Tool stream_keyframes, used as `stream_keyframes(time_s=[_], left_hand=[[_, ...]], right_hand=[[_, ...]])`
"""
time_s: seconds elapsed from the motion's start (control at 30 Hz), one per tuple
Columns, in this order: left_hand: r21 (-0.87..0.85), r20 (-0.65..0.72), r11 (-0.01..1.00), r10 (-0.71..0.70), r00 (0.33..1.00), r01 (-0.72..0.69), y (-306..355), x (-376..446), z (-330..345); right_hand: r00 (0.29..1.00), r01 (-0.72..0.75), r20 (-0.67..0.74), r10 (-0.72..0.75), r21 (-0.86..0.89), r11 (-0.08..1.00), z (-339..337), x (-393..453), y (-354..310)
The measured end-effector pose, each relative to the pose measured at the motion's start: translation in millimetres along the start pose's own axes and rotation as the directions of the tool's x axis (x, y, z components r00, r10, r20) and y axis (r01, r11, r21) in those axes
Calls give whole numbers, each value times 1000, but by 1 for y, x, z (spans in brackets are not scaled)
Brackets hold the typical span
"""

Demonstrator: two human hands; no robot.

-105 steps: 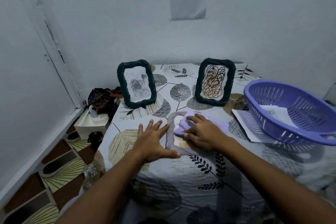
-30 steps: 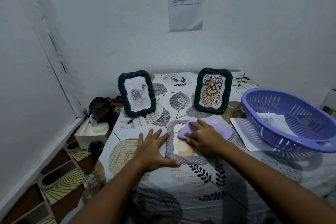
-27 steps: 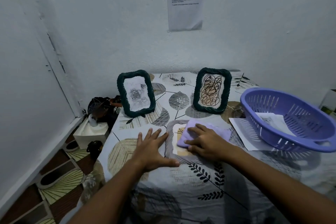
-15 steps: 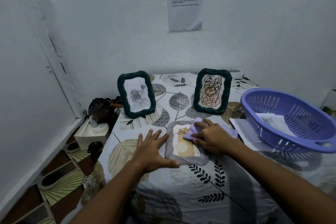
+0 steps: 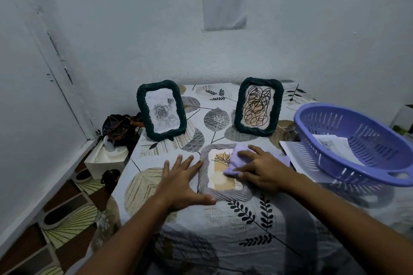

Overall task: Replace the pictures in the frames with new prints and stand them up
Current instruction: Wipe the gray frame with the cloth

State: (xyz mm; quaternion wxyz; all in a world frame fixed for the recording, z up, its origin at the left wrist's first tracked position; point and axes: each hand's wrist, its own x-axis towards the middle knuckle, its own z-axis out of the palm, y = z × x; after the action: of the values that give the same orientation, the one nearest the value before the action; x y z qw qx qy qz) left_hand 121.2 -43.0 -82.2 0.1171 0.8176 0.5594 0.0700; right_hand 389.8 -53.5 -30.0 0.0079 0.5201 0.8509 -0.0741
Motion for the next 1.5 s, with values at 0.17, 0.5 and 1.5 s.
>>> stream_keyframes(time_s=[0.17, 0.5, 1.5], left_hand=[[-12, -3, 1000, -3, 1000, 3, 1, -2, 0], [-34, -15, 999, -2, 1000, 2, -1, -1, 1], [-44, -24, 999, -10, 1000, 9, 2, 0, 1]], right_hand=[[998, -41, -37, 42, 27, 999, 1, 19, -11], [999, -33, -36, 37, 106, 994, 0, 37, -4], [994, -100, 80, 79, 320, 942, 2, 32, -2]])
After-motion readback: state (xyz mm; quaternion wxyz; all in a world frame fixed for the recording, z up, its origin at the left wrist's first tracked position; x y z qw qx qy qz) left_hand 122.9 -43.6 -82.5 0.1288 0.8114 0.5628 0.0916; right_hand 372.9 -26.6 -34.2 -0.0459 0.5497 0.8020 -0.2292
